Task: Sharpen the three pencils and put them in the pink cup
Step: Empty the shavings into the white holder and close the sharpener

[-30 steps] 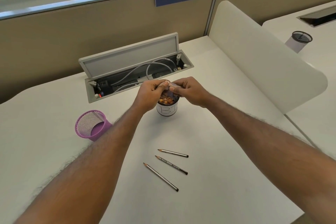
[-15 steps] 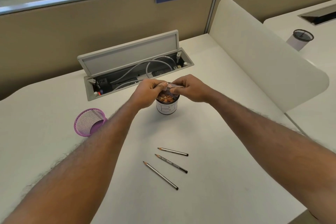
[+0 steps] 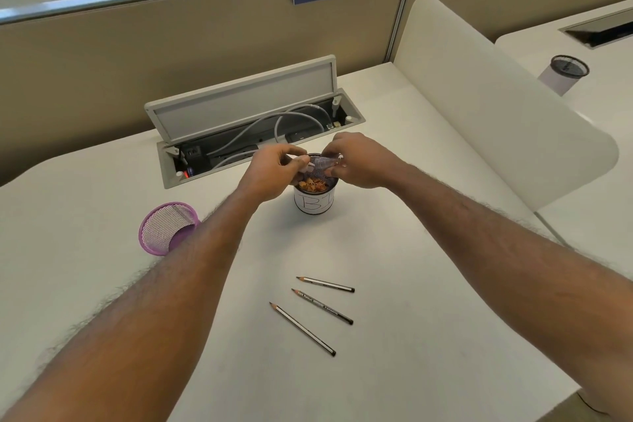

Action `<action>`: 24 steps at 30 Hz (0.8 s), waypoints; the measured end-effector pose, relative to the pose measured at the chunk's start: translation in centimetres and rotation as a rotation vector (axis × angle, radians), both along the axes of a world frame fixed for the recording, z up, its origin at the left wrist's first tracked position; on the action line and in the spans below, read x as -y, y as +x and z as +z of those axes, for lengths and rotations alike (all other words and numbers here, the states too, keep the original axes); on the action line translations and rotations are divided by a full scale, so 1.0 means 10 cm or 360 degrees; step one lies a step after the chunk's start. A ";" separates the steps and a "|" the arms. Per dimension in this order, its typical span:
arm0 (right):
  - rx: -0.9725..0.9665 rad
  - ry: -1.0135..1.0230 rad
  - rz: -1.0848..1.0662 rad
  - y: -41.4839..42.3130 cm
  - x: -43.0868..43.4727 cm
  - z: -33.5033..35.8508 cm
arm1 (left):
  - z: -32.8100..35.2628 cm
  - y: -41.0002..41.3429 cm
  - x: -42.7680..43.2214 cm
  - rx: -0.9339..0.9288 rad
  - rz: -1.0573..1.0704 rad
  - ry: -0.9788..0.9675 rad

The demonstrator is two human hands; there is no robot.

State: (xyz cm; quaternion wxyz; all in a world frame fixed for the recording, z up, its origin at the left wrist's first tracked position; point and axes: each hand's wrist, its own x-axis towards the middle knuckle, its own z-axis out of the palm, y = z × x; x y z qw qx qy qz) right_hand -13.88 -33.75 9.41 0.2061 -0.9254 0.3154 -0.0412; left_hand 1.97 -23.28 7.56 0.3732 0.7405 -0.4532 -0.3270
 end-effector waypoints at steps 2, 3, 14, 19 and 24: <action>-0.0008 -0.0025 0.0004 0.00 -0.01 0.01 | 0.01 0.00 0.00 0.0017 -0.0002 0.0010; 0.0003 -0.0030 -0.0004 0.00 -0.02 0.02 | 0.02 0.00 0.00 0.0021 0.0002 0.0014; 0.0223 0.0050 -0.0065 -0.05 -0.04 0.08 | 0.05 0.04 -0.02 0.0109 -0.0104 -0.0005; 0.0337 0.0036 -0.0065 -0.04 -0.04 0.05 | 0.08 0.03 -0.01 0.0158 -0.0130 -0.0002; 0.0481 0.0121 -0.0112 -0.03 -0.08 0.03 | 0.09 0.02 0.01 0.0267 -0.0161 -0.0006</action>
